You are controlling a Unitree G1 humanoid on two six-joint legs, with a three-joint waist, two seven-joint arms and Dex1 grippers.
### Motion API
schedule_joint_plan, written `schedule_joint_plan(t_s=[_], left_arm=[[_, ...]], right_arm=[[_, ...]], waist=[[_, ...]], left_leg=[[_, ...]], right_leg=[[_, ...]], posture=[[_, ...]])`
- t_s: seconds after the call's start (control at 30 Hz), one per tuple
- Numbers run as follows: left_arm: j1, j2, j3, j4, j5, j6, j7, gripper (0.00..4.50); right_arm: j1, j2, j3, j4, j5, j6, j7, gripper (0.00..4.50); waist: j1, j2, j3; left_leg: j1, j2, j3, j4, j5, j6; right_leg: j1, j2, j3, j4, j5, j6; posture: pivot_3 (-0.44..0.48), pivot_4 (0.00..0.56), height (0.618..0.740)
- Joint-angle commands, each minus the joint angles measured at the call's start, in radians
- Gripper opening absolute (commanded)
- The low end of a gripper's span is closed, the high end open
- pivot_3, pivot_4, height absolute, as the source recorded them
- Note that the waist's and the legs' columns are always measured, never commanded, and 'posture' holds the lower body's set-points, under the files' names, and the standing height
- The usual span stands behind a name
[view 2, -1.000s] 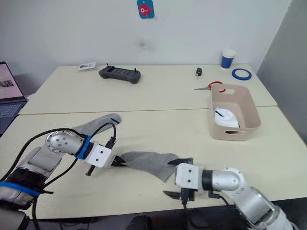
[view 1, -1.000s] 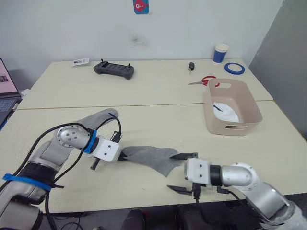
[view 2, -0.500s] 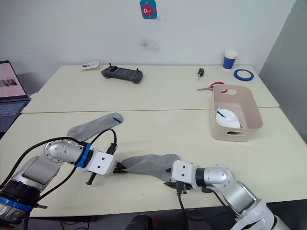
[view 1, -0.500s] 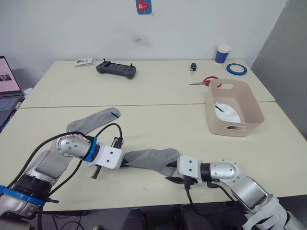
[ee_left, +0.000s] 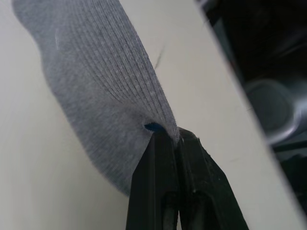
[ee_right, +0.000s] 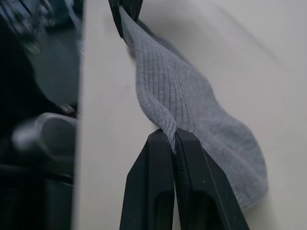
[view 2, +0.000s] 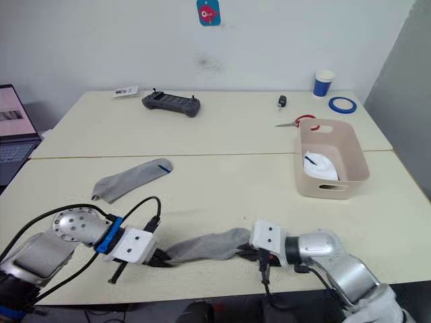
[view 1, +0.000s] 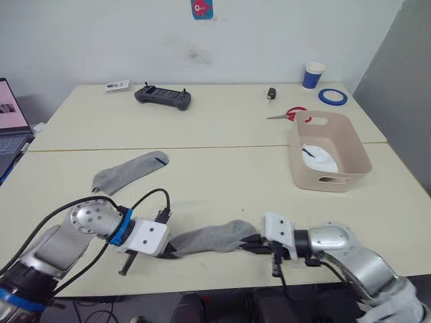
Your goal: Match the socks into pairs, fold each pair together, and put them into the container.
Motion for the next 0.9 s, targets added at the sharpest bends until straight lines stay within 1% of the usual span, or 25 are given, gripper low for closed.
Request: schedule_joint_plan(t_s=[0.03, 0.07, 0.1, 0.13, 0.2, 0.3, 0.37, 0.47, 0.63, 0.77, 0.9], left_arm=[[0.059, 0.092, 0.09, -0.184, -0.274, 0.297, -0.033, 0.0], [0.065, 0.119, 0.102, -0.207, -0.333, 0.388, -0.032, 0.0], [0.064, 0.134, 0.102, -0.21, -0.36, 0.442, -0.036, 0.0], [0.055, 0.133, 0.089, -0.193, -0.363, 0.48, -0.033, 0.0], [0.024, 0.108, 0.051, -0.131, -0.337, 0.524, -0.026, 0.0], [-0.053, 0.041, -0.022, -0.012, -0.263, 0.561, -0.016, 0.0], [-0.115, -0.014, -0.078, 0.082, -0.197, 0.557, -0.012, 0.0], [-0.216, -0.106, -0.147, 0.234, -0.107, 0.551, -0.003, 0.0], [-0.365, -0.212, -0.198, 0.421, -0.01, 0.529, -0.024, 0.0], [-0.452, -0.264, -0.216, 0.559, 0.062, 0.479, -0.036, 0.0], [-0.473, -0.299, -0.212, 0.621, 0.1, 0.441, -0.038, 0.0]], right_arm=[[0.022, -0.068, -0.145, -0.168, 0.344, 0.264, 0.014, 0.04], [0.017, -0.08, -0.167, -0.181, 0.406, 0.315, -0.002, 0.04], [0.006, -0.081, -0.183, -0.178, 0.451, 0.354, -0.026, 0.04], [-0.014, -0.069, -0.192, -0.156, 0.476, 0.392, -0.06, 0.04], [-0.061, -0.029, -0.191, -0.09, 0.491, 0.445, -0.129, 0.04], [-0.134, 0.033, -0.161, 0.037, 0.443, 0.481, -0.221, 0.04], [-0.182, 0.053, -0.116, 0.122, 0.37, 0.461, -0.259, 0.04], [-0.251, 0.076, -0.044, 0.241, 0.26, 0.396, -0.279, 0.04], [-0.342, 0.114, -0.004, 0.373, 0.158, 0.314, -0.272, 0.04], [-0.365, 0.121, 0.019, 0.407, 0.103, 0.26, -0.249, 0.04], [-0.35, 0.131, 0.022, 0.393, 0.086, 0.256, -0.241, 0.04]], waist=[[0.0, 0.0, 0.0], [0.0, 0.0, 0.0], [0.0, 0.0, 0.0], [0.0, 0.0, 0.0], [-0.001, 0.001, 0.0], [-0.002, 0.001, 0.0], [-0.001, 0.001, 0.0], [0.001, 0.001, 0.0], [-0.001, 0.001, 0.0], [-0.001, 0.001, 0.0], [-0.001, 0.001, 0.0]], left_leg=[[0.0, 0.0, 0.0, 0.0, 0.0, 0.0], [0.0, 0.0, 0.0, 0.0, 0.0, 0.0], [0.001, 0.0, 0.0, 0.0, 0.0, 0.0], [0.001, 0.0, 0.0, 0.0, 0.0, 0.0], [0.002, 0.0, 0.0, 0.0, 0.0, 0.0], [0.001, 0.0, 0.0, 0.0, 0.0, 0.0], [0.001, -0.001, 0.0, 0.0, -0.001, 0.001], [-0.002, -0.001, 0.0, 0.0, -0.001, 0.003], [-0.002, -0.001, 0.0, 0.001, -0.002, 0.003], [-0.002, -0.001, 0.0, 0.001, -0.002, 0.003], [-0.002, -0.001, 0.0, 0.001, -0.002, 0.004]], right_leg=[[0.0, 0.0, 0.0, 0.0, 0.0, 0.0], [0.0, 0.0, 0.0, 0.0, 0.0, 0.0], [0.0, 0.0, 0.0, 0.0, 0.0, 0.0], [0.0, 0.0, -0.001, 0.0, 0.0, 0.0], [0.0, 0.0, 0.0, 0.0, 0.0, 0.0], [0.0, 0.001, 0.0, 0.0, 0.0, -0.001], [0.0, 0.001, 0.0, -0.001, -0.001, -0.001], [-0.002, 0.001, 0.0, -0.001, -0.001, -0.001], [-0.002, 0.001, 0.0, 0.0, -0.001, -0.001], [-0.002, 0.001, 0.0, 0.0, -0.001, -0.001], [-0.002, 0.001, 0.0, 0.0, -0.001, -0.001]], posture=[[0.0, 0.15, 0.74], [0.0, 0.15, 0.74], [0.0, 0.15, 0.74], [0.0, 0.15, 0.74], [0.0, 0.15, 0.74], [0.0, 0.15, 0.74], [0.0, 0.15, 0.74], [0.0, 0.15, 0.74], [0.0, 0.15, 0.74], [0.0, 0.15, 0.74], [0.0, 0.15, 0.74]])
